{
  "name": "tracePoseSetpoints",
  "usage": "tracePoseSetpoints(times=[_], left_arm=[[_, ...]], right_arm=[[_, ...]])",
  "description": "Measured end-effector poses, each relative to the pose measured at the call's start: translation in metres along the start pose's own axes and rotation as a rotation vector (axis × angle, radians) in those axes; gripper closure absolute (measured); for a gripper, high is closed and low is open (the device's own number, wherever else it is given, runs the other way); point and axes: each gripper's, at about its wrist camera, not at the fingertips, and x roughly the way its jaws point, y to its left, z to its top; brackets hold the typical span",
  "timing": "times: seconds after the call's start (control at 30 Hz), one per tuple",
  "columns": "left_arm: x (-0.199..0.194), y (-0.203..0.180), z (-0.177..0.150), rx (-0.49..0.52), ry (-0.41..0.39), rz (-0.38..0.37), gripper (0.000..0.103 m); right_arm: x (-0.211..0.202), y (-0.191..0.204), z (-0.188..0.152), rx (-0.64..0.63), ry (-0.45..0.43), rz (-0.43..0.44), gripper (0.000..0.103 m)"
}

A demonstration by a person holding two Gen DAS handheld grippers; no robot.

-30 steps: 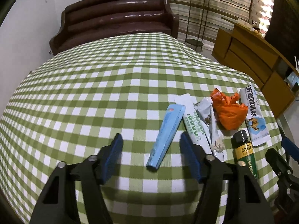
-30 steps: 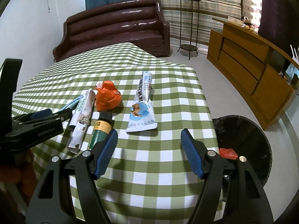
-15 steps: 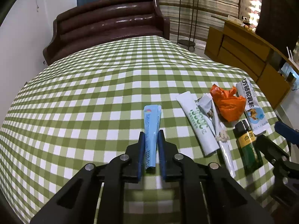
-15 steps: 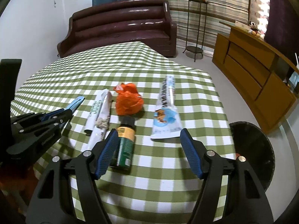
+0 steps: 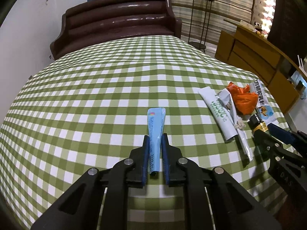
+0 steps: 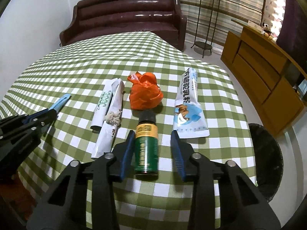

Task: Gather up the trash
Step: 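Grasp the green can with the right gripper while the left gripper holds the blue tube, then carry the blue tube and green can over the bin and open both grippers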

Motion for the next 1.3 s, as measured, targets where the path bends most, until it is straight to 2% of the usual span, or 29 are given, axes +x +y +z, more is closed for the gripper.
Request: tracePoseSetpoints(times=[0.03, 0.1, 0.37, 0.73, 1.3], left_arm=[[0.000, 0.001, -0.001, -0.001, -0.002, 0.002, 0.089], [-0.001, 0.000, -0.003, 0.001, -0.006, 0.005, 0.089], [-0.003, 0.000, -0.007, 0.003, -0.014, 0.009, 0.089], [-0.022, -0.012, -0.013, -0.001, -0.041, -0.009, 0.089], [-0.052, -0.084, -0.008, 0.073, -0.106, -0.102, 0.089]], right_arm=[[0.000, 0.000, 0.000, -0.003, 0.003, 0.001, 0.070], [0.002, 0.000, 0.000, -0.014, 0.013, 0.004, 0.080], [-0.005, 0.001, -0.003, -0.023, -0.012, 0.007, 0.080], [-0.036, -0.013, -0.013, -0.019, -0.081, 0.003, 0.080], [-0.079, -0.087, -0.035, 0.094, -0.156, -0.081, 0.080]])
